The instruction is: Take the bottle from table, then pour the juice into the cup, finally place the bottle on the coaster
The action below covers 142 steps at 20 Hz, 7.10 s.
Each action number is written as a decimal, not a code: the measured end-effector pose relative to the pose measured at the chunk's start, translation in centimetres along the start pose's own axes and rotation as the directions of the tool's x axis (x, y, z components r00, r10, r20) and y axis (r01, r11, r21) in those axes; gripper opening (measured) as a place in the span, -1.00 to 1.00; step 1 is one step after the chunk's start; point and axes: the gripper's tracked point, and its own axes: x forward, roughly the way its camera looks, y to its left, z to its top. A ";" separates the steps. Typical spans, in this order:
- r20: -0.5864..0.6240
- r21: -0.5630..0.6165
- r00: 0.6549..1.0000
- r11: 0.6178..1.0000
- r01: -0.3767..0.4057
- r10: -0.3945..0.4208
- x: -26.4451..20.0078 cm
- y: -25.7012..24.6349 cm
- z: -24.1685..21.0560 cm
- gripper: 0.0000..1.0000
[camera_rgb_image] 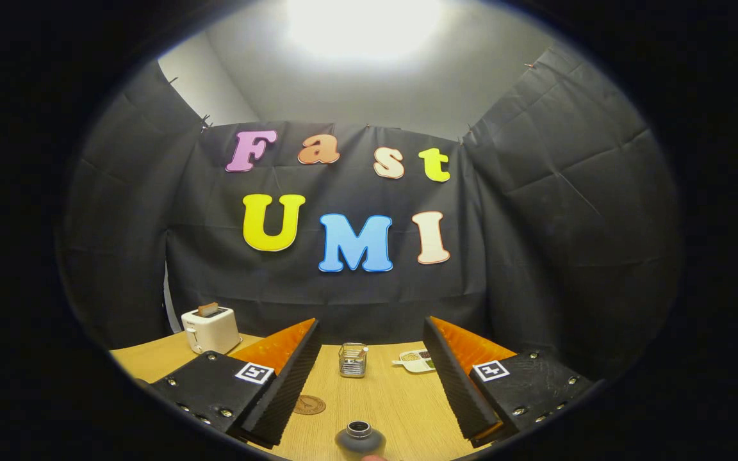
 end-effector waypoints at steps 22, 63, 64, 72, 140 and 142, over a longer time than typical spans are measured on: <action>-0.138 0.060 0.988 0.997 -0.058 0.065 1.1 0.6 -11.0 0.95; -0.500 0.001 0.861 0.995 -0.101 0.088 -3.2 1.7 -27.2 0.56; -0.502 -0.008 0.860 0.994 -0.112 0.093 -3.3 1.9 -27.0 0.55; -0.520 -0.138 0.849 0.972 -0.191 0.093 -2.4 2.9 -25.5 0.52; -0.523 -0.832 0.848 -0.168 -0.529 -0.080 0.9 11.0 -20.7 0.51; -0.523 -0.829 0.848 -0.179 -0.530 -0.086 0.8 11.0 -20.7 0.52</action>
